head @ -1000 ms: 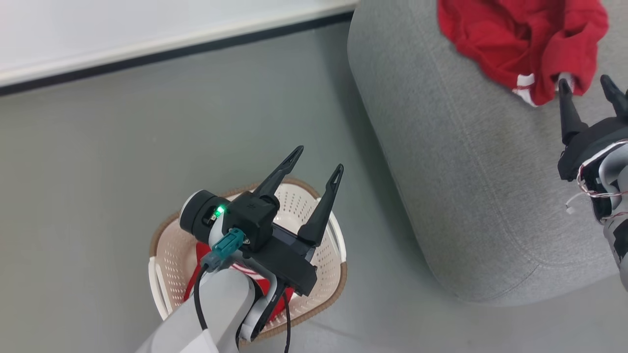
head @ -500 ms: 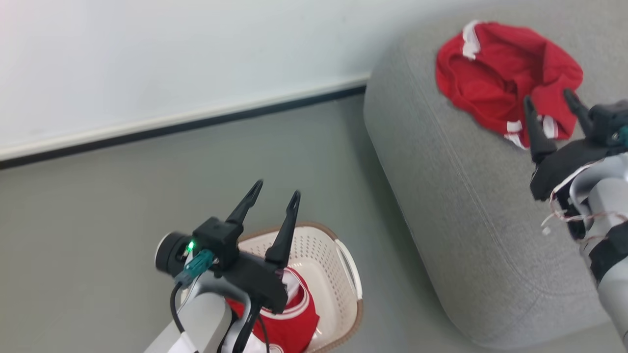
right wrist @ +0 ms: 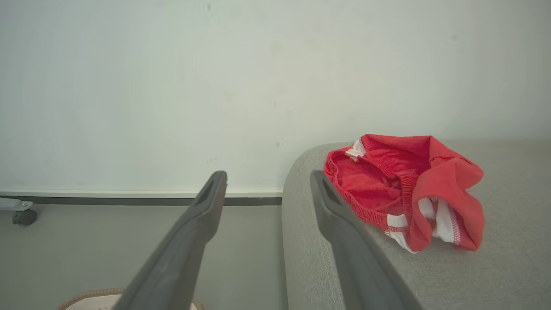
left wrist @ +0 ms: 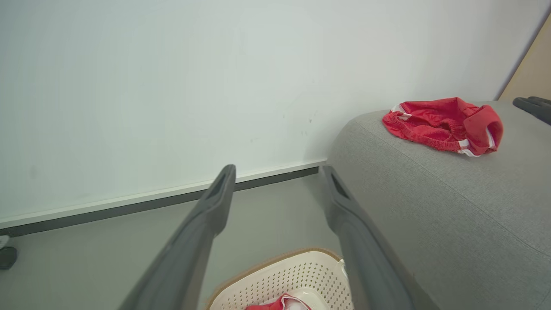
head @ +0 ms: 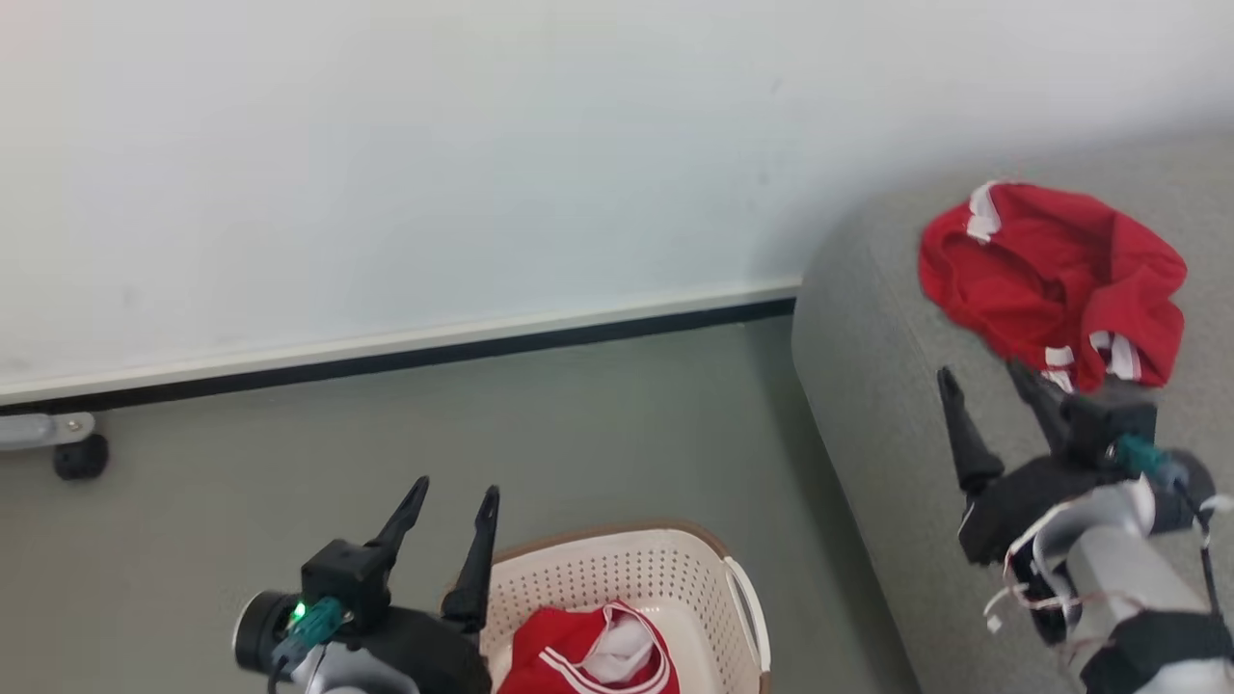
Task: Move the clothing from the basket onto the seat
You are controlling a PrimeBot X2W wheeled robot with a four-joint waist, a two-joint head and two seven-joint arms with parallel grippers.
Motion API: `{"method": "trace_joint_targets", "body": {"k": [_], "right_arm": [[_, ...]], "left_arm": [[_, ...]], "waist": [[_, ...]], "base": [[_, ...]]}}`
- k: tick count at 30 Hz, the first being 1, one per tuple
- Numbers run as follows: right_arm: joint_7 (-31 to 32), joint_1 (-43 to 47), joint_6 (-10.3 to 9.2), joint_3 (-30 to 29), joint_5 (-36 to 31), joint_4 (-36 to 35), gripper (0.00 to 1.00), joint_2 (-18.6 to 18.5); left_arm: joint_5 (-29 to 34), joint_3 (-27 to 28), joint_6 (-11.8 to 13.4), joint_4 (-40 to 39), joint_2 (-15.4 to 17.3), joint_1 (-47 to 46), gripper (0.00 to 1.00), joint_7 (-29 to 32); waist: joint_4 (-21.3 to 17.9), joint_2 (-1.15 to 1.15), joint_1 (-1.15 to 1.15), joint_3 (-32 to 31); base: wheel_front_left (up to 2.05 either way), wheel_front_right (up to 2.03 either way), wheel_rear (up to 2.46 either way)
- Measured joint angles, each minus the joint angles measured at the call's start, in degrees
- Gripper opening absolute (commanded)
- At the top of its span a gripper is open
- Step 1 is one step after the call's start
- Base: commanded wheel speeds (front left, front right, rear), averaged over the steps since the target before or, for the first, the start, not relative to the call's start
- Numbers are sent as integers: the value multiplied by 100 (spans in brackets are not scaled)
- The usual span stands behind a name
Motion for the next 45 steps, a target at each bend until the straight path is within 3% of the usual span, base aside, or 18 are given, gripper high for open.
{"method": "trace_joint_targets", "body": {"k": [10, 24, 45], "right_arm": [[0, 1322, -346, -15, 38, -1285, 100, 318], [-1, 2802, -906, -44, -35, -2971, 100, 408], [15, 3532, -1150, -204, -48, -4119, 100, 435]], "left_arm": [[-57, 580, 92, -256, 198, 822, 100, -29], [89, 1045, 94, -809, 270, 1533, 100, -30], [502, 1668, 99, -1061, 144, 2068, 100, -30]], "waist": [[245, 0, 0, -444], [303, 1, 1, -594], [338, 1, 1, -617]], "base": [[0, 0, 0], [0, 0, 0], [0, 0, 0]]}}
